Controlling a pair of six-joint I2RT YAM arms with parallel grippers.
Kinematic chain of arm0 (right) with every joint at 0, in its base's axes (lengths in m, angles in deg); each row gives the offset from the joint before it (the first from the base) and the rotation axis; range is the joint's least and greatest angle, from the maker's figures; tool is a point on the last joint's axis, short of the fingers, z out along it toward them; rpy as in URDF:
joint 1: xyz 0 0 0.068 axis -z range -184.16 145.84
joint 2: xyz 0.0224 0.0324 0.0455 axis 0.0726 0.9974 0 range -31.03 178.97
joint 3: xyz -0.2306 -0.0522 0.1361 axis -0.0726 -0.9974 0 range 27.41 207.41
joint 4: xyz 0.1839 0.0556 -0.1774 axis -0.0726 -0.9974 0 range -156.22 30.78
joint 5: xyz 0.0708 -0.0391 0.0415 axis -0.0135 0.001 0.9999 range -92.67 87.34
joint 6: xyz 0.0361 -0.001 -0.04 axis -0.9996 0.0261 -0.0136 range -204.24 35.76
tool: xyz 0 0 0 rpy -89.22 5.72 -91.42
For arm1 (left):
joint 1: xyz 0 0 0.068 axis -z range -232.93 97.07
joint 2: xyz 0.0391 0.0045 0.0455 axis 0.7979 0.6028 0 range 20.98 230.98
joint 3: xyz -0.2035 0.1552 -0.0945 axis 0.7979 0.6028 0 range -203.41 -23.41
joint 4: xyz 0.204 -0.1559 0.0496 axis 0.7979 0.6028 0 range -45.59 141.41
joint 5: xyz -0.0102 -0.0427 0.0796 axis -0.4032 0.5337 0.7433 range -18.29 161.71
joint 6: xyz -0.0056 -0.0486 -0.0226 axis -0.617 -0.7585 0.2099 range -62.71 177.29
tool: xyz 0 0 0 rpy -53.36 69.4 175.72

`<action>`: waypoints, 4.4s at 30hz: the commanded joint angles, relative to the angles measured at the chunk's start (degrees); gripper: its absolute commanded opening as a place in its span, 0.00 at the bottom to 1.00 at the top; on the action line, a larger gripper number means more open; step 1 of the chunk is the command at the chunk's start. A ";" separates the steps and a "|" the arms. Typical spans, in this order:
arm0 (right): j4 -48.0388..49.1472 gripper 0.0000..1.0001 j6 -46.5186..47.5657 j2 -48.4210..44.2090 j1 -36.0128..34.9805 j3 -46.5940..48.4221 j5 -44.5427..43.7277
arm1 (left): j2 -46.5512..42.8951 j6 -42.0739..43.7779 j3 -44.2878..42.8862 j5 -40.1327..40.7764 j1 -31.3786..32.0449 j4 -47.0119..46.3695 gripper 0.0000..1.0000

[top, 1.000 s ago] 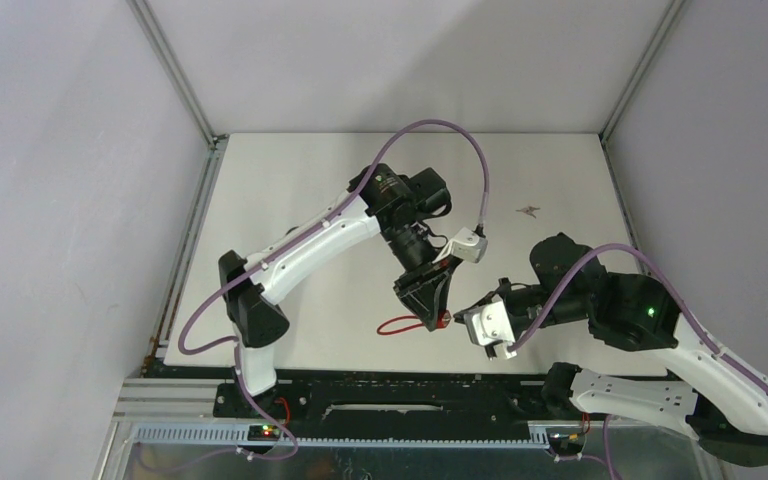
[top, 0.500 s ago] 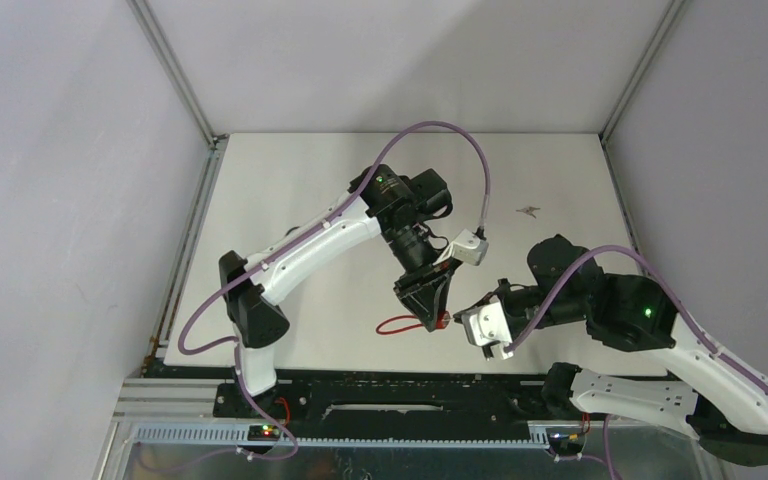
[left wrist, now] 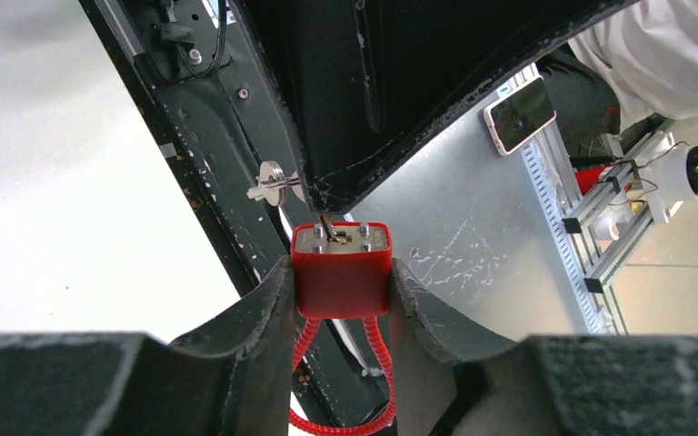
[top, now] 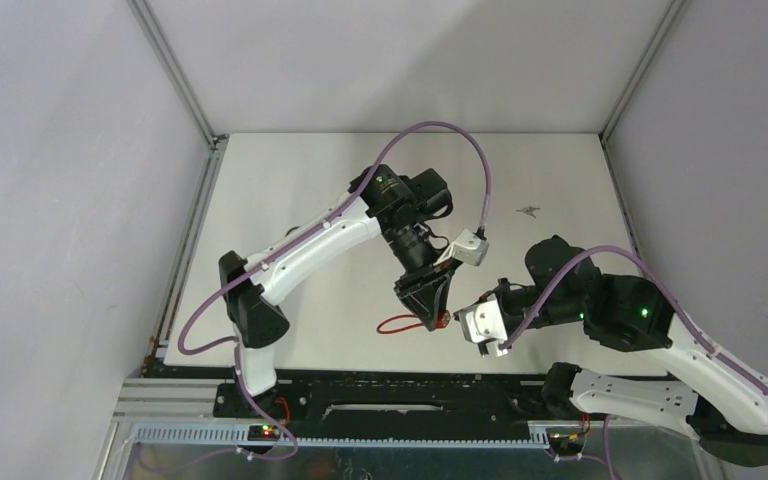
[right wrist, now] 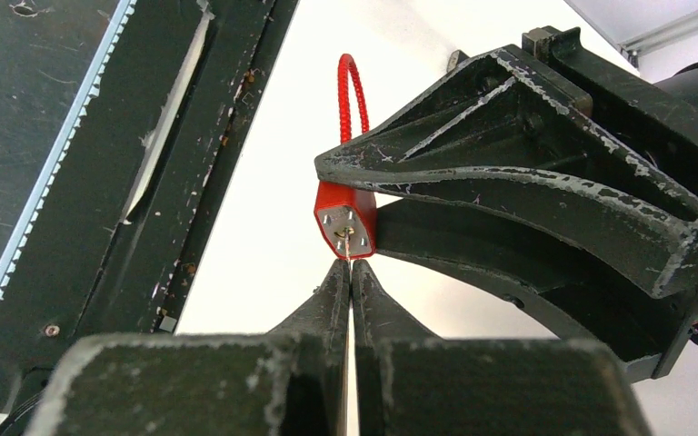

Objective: Unlock with the key

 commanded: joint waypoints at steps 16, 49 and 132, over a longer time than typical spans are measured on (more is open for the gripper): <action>6.20 0.00 -2.49 0.53 -0.19 -1.00 -1.18 | -1.51 -0.47 -5.27 -5.08 0.12 0.94 0.00; 12.52 0.00 -1.24 4.01 -7.95 -4.12 -11.47 | 1.19 -1.16 -6.42 -6.85 -0.99 1.33 0.00; 23.27 0.00 -5.11 -10.21 -1.15 -19.77 -6.98 | 1.67 11.24 -2.13 2.42 -1.26 0.44 0.00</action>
